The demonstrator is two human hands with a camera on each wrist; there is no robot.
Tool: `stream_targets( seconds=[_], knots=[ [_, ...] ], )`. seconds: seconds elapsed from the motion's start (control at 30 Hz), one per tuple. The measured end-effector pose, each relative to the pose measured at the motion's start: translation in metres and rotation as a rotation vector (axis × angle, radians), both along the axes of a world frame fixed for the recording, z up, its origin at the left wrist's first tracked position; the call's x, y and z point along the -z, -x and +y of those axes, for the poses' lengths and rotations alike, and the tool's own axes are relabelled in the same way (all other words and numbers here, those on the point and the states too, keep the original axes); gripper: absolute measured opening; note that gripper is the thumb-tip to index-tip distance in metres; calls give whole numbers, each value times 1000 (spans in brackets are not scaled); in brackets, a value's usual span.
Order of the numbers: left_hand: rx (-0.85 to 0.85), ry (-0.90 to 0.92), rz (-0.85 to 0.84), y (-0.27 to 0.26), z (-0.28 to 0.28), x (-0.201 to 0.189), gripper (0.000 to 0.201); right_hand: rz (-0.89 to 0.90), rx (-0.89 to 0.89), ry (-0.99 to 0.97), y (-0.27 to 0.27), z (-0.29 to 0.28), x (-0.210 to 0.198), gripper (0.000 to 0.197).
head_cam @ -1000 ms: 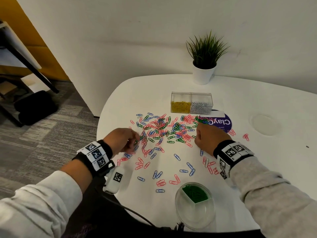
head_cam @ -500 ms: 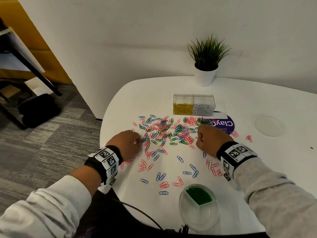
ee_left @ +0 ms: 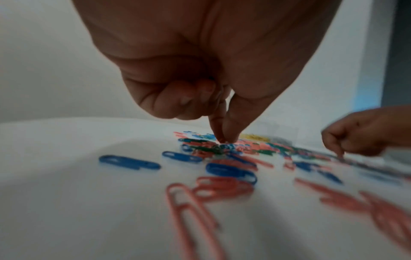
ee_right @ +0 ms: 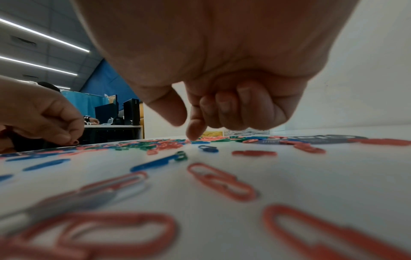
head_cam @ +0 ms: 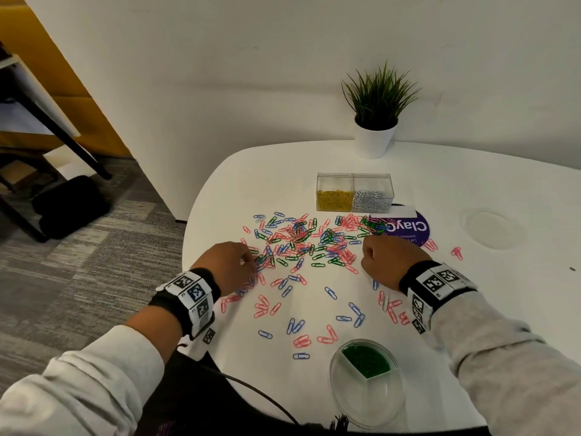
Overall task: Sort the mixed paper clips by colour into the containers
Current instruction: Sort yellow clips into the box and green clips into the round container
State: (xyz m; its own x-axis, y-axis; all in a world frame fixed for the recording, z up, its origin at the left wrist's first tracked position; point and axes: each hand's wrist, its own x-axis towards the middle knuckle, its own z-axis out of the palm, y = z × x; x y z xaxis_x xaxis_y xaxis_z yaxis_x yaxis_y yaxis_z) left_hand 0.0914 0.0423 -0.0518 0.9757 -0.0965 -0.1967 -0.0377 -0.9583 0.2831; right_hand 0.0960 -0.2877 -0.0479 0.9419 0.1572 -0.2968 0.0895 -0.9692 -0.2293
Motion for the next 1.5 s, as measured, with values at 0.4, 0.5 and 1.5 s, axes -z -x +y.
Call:
stream_targets(
  seconds=[0.4,0.5,1.5],
  knots=[
    [46,-80,-10,-3,-3,-4,10,-40,52,-89,4,-11,1,8],
    [31,-107,18,-8,8,-11,9,-5,4,-60,8,-10,-1,12],
    [-79,292,58,-8,46,-2,14,38,-414,-40,-33,120,-29,15]
  ],
)
